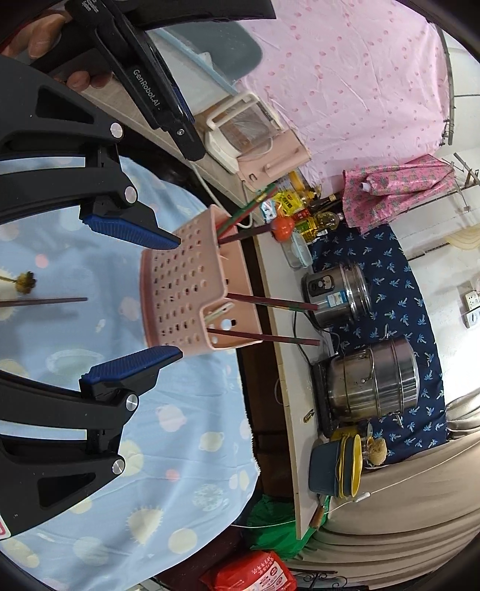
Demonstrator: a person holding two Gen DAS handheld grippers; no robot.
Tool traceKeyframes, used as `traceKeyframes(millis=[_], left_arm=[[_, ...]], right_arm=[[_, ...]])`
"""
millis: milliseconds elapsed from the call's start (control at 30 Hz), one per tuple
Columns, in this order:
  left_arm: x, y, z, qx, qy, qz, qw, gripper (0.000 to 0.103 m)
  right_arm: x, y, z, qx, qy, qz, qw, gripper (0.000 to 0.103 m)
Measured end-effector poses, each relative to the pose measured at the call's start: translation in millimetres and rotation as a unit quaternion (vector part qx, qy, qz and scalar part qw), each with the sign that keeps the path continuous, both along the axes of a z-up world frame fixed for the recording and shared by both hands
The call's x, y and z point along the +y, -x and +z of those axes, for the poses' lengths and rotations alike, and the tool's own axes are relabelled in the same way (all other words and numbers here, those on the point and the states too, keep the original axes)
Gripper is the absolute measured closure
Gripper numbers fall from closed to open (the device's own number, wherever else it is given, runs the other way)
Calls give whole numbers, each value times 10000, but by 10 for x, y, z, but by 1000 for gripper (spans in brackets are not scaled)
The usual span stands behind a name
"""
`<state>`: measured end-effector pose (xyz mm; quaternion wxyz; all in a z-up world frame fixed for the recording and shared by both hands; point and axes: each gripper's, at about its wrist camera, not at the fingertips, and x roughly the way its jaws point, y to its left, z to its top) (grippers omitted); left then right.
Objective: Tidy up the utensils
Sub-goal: 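Open both grippers and withdraw them from the holder, then grasp the dark brown chopstick with the right gripper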
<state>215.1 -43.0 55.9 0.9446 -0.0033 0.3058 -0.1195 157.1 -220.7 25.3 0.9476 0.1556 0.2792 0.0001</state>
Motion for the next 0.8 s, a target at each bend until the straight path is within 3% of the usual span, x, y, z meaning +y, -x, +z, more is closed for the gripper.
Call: traceKeyframes(millis=[333,567,800], left_arm=[[33,522,-572,635,-217,-121,9977,44],[55,903,-1150,1302,-434,-202,9903,44],[69,1196,-1446,1608,-588,-286,9848,44]], right_arm=[[210,603,-463,589,377,189,9974,49],[392,1025,-972,1229,526,396,9902,49],[514,1277,-1325,1656,508,484,9837,50]])
